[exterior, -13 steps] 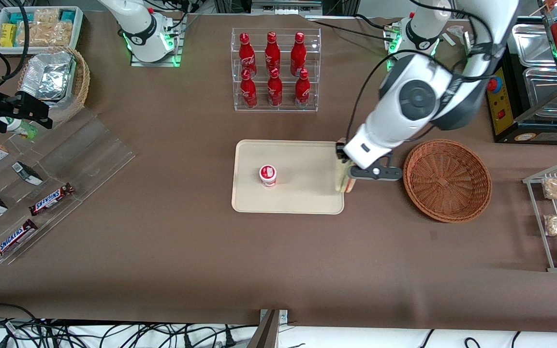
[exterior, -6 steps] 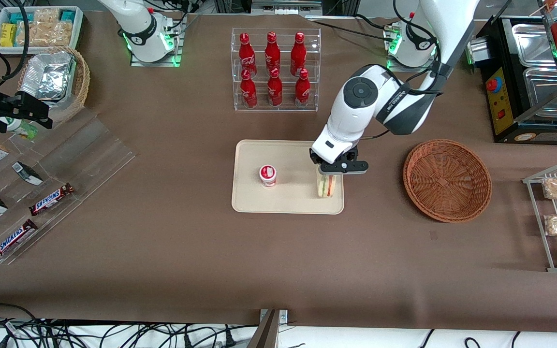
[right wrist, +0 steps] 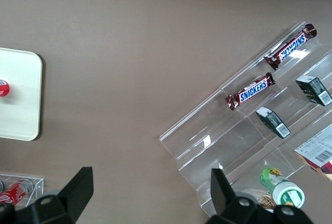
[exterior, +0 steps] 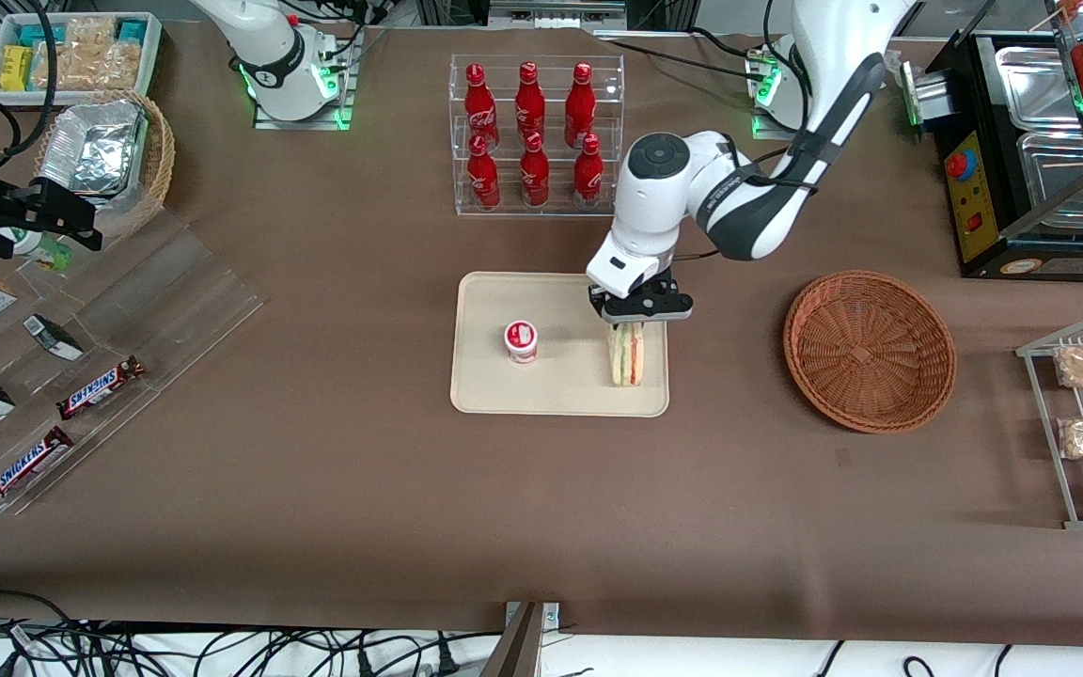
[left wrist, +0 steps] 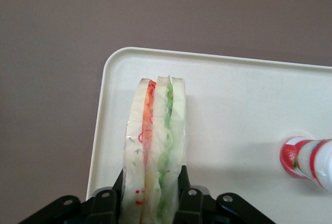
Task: Place sandwich from basket to tray
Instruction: 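Lower the sandwich onto the tray beside the red cup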
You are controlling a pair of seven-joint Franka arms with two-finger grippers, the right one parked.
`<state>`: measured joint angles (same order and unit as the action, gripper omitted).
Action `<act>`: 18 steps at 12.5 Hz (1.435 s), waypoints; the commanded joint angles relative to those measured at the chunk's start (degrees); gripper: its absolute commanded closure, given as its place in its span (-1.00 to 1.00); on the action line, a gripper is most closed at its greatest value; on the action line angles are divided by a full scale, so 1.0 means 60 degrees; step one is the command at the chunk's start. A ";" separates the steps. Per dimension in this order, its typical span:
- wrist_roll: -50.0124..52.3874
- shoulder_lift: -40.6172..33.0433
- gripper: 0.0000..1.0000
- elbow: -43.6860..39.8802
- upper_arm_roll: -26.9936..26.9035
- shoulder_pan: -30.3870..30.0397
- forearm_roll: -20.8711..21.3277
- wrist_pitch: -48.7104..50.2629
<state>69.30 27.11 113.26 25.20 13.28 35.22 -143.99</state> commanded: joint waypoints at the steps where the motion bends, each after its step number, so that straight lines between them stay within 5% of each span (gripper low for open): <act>1: 0.1017 0.0314 0.21 -0.0038 0.0034 0.0028 0.1173 -0.0141; 7: 0.1077 0.0534 0.21 -0.0067 0.0034 0.0175 0.1293 -0.0141; 10: 0.1092 0.0579 -0.36 -0.0082 0.0034 0.0234 0.1278 -0.0127; 11: 0.1077 0.0579 -0.91 -0.0082 0.0034 0.0234 0.1278 -0.0127; 12: 0.1077 0.0564 -1.00 -0.0097 0.0049 0.0219 0.1278 -0.0112; 15: 0.0960 0.0127 -1.00 -0.0199 0.0121 0.0000 0.1001 0.0471; 18: -0.0441 -0.0124 -1.00 -0.0957 0.0517 -0.0366 -0.0547 0.1611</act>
<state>72.08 28.35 110.25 26.52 12.79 36.98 -139.71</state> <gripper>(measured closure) 0.000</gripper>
